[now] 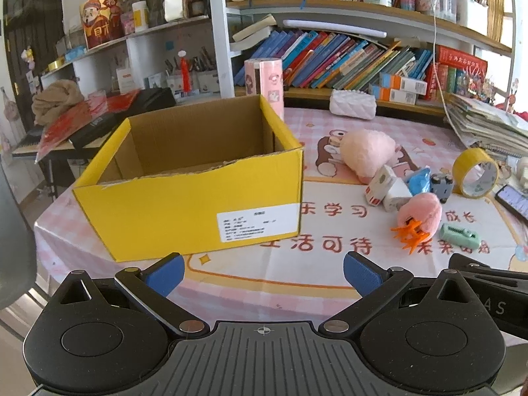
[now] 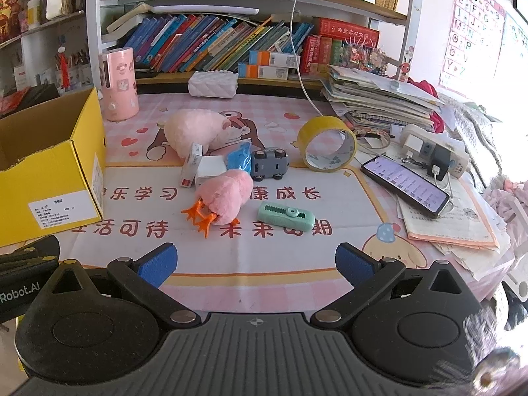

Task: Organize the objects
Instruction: 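Grasp the pink plush chick with the left tool while the right tool grasps the green stapler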

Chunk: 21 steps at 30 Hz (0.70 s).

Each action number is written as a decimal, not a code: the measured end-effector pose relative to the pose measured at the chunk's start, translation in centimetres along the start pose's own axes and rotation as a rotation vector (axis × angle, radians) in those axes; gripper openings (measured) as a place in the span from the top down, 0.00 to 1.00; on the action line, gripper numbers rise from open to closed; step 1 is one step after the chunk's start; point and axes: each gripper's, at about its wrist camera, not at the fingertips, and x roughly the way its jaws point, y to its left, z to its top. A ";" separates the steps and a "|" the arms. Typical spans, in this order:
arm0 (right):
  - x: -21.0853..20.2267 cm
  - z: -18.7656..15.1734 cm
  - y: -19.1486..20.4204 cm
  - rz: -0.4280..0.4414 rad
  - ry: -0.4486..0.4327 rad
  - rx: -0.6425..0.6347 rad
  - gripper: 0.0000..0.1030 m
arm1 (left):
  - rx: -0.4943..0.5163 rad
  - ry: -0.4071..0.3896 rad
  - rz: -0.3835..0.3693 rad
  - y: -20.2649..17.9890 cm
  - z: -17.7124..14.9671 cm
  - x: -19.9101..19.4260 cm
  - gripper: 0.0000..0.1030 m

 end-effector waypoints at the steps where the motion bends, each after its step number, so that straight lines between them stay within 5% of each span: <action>1: 0.1 0.1 -0.3 0.006 0.000 0.000 0.00 | -0.005 -0.002 -0.005 -0.2 0.1 0.0 0.00; 21: 5.4 3.5 -6.8 0.122 0.061 -0.025 0.01 | -0.042 0.054 0.026 -6.8 2.3 3.0 0.00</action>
